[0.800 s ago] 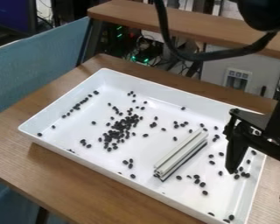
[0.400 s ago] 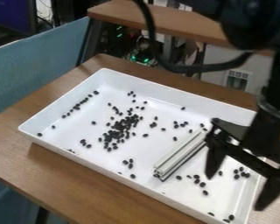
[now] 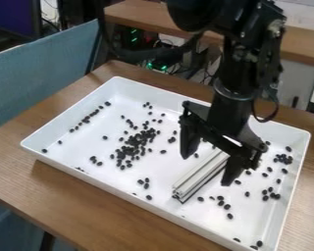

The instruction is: Sweep into pile

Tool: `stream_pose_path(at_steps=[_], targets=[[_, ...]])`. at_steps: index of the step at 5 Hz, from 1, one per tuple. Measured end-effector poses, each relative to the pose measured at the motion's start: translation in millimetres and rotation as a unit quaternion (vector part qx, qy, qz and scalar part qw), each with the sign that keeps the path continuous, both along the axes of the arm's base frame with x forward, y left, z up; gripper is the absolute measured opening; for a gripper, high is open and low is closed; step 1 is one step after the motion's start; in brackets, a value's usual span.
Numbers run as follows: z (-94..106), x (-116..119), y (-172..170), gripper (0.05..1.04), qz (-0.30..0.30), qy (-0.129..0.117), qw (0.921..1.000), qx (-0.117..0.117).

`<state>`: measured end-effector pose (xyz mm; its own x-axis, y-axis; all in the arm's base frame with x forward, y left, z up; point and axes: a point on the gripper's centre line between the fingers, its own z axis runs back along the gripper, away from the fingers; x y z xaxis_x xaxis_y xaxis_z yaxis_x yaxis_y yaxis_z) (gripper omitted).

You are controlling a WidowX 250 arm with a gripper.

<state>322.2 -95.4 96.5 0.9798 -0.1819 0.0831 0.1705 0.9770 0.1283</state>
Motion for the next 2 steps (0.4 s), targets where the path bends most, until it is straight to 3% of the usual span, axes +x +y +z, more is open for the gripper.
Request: stream_pose_path(at_steps=[1, 2], targets=[[-10.6, 18.3, 17.5, 1.000, -0.018, -0.031, 0.9994, -0.002], [-29.4, 30.7, 29.9, 1.000, -0.018, -0.045, 0.9987, -0.014]])
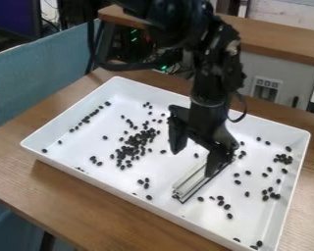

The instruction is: Sweep into pile

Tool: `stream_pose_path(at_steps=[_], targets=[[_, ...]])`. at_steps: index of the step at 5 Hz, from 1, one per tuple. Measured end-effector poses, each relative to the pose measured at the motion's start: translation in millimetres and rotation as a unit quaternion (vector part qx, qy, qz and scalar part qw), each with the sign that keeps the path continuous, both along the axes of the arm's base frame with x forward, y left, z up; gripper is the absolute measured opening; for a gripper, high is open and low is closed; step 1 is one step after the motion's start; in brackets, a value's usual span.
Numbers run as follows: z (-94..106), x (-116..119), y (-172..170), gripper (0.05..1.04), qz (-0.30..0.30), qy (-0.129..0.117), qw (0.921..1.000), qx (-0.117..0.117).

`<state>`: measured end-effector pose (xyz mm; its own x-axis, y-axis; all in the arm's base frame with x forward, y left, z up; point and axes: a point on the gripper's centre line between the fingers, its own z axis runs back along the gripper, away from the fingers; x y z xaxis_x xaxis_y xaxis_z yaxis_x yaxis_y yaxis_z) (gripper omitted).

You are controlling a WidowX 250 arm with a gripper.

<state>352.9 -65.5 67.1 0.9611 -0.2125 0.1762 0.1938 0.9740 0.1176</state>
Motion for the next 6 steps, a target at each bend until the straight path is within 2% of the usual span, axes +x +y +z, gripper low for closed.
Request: stream_pose_path(at_steps=[1, 2, 3, 4, 5, 6], targets=[[-11.4, 7.8, 0.4, 1.000, -0.001, -0.019, 0.9998, -0.009], [-25.4, 10.4, -4.4, 1.000, -0.003, -0.015, 0.9997, -0.020], [-39.1, 7.7, -10.2, 0.984, -0.007, 0.003, 0.9993, -0.037], [-47.8, 11.5, -7.0, 0.897, 0.002, 0.013, 0.9992, -0.039], [-47.8, 14.0, -7.0, 0.601, 0.006, 0.005, 0.9987, -0.050], [-48.0, 13.7, -2.1, 0.385, 0.016, 0.009, 0.9984, -0.053]])
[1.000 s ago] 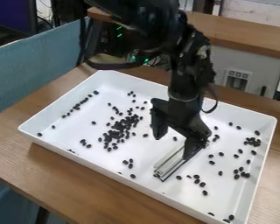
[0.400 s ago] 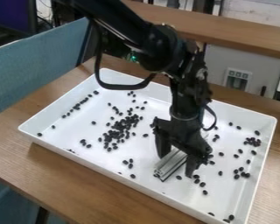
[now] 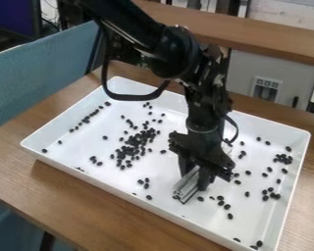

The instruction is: Sweep into pile

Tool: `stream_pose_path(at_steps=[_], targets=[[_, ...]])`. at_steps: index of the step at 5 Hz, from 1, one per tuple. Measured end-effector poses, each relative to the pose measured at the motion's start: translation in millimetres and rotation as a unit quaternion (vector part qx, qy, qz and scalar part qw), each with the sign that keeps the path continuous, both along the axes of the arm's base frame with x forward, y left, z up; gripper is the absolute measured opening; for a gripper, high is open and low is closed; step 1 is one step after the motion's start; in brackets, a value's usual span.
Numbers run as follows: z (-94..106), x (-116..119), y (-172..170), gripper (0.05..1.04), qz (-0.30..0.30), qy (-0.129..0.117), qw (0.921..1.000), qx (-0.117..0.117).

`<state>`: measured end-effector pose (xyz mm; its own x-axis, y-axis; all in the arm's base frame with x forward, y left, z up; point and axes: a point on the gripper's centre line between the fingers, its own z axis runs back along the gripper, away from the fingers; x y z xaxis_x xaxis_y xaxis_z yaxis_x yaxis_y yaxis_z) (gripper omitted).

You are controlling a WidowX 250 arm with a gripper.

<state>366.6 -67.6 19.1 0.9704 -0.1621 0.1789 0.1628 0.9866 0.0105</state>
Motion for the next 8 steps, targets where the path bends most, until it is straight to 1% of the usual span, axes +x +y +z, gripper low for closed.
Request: stream_pose_path(at_steps=[1, 2, 3, 4, 5, 6, 7, 8], targets=[[4.5, -4.2, -7.1, 0.383, 0.017, 0.004, 0.9998, 0.005], [28.8, -10.0, -42.5, 0.383, 0.042, -0.005, 0.9989, -0.020], [46.3, -0.5, -79.0, 0.383, 0.030, -0.011, 0.9983, -0.050], [29.7, 12.1, -90.0, 0.383, 0.027, 0.001, 0.9983, -0.052], [24.8, 13.4, -92.3, 0.383, 0.029, 0.003, 0.9977, -0.061], [17.2, 20.5, -95.6, 0.383, 0.028, 0.002, 0.9968, -0.075], [9.8, 27.9, -99.3, 0.383, 0.033, 0.019, 0.9965, -0.074], [2.8, 32.2, -96.4, 0.383, 0.035, 0.031, 0.9969, -0.063]])
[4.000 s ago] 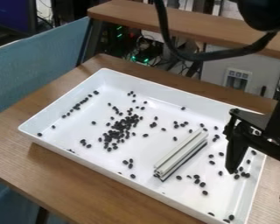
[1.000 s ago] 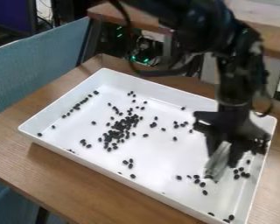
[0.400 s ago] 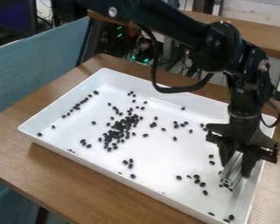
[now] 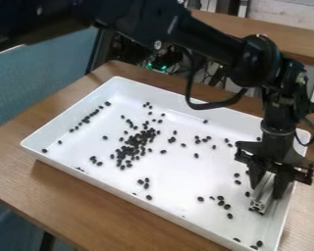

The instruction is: Sweep into pile

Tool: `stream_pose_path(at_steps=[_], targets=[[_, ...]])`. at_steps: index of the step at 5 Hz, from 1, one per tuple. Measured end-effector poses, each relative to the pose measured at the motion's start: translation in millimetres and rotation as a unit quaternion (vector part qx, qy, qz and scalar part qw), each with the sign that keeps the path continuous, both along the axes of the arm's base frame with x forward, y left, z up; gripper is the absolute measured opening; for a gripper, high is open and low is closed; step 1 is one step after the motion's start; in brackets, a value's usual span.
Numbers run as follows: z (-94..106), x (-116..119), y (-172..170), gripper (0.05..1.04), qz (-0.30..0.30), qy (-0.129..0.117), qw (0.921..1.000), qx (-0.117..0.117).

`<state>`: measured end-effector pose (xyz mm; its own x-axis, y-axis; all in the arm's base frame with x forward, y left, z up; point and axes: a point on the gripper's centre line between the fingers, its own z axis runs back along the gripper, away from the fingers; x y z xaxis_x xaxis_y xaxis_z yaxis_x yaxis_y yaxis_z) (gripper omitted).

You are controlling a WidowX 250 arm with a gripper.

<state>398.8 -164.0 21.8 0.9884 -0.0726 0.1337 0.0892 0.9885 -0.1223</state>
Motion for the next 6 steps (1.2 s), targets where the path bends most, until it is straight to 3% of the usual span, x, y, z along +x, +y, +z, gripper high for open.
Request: stream_pose_path(at_steps=[1, 2, 4, 5, 6], targets=[[-1.3, 2.5, 16.4, 0.383, 0.021, 0.002, 0.9995, 0.023], [-2.8, -5.8, 57.0, 0.383, 0.045, 0.024, 0.9975, 0.048], [-3.1, -31.5, 155.6, 0.383, 0.119, 0.045, 0.9878, 0.091], [-4.5, -47.3, 204.5, 0.383, 0.176, 0.045, 0.9763, 0.118], [-6.8, -70.4, 252.0, 0.383, 0.254, 0.061, 0.9542, 0.146]])
